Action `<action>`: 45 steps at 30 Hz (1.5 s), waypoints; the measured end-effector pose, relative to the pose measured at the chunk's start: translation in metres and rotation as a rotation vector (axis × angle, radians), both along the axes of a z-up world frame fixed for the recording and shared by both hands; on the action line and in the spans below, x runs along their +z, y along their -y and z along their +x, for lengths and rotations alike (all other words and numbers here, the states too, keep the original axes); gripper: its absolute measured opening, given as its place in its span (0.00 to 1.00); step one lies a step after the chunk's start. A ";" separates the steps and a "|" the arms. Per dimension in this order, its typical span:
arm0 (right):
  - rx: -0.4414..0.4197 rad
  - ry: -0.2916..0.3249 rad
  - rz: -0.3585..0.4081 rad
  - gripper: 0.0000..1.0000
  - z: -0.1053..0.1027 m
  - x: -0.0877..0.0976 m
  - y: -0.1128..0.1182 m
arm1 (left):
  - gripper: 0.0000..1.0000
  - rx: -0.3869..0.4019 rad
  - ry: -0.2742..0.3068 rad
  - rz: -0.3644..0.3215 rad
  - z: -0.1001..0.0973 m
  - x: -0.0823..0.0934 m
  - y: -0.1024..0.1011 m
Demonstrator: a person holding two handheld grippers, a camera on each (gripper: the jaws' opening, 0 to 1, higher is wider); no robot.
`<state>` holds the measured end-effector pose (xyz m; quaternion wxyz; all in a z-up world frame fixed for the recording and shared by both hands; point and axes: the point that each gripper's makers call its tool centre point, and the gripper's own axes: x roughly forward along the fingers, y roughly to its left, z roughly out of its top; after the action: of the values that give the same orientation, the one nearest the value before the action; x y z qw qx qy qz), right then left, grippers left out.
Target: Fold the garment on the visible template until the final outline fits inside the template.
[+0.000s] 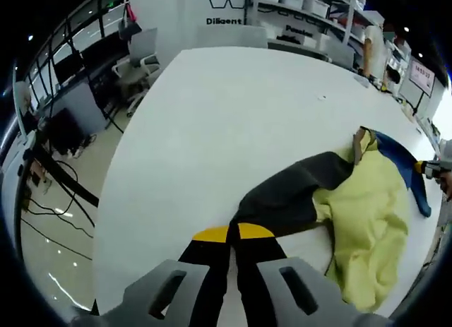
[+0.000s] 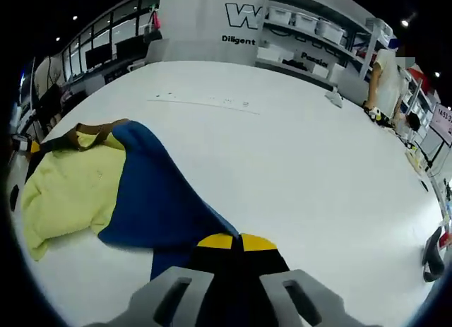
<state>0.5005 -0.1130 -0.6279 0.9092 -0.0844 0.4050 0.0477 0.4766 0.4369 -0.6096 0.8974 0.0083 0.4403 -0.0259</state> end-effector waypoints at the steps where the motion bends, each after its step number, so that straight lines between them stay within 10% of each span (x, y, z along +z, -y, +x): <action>1: -0.002 0.003 0.015 0.00 0.002 0.000 0.000 | 0.00 0.001 0.000 0.003 -0.001 0.000 0.000; 14: 0.014 0.057 0.000 0.01 0.019 0.011 0.000 | 0.08 -0.077 0.060 0.073 0.001 0.007 -0.005; 20: -0.016 0.135 0.130 0.29 0.014 0.029 -0.017 | 0.20 -0.106 0.118 -0.004 -0.004 0.020 0.015; 26: 0.006 0.157 0.257 0.37 -0.011 0.046 -0.052 | 0.44 -0.181 0.142 -0.059 -0.016 0.032 0.043; 37: 0.123 0.082 0.483 0.89 -0.057 0.046 -0.136 | 0.58 -0.273 0.116 -0.158 -0.043 0.035 0.082; 45: 0.256 0.029 0.527 0.89 -0.093 0.029 -0.195 | 0.71 -0.382 0.076 -0.175 -0.064 0.029 0.103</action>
<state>0.4076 0.0815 -0.5990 0.8921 0.1037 0.3514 0.2646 0.4128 0.3335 -0.5802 0.8896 0.0148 0.3924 -0.2332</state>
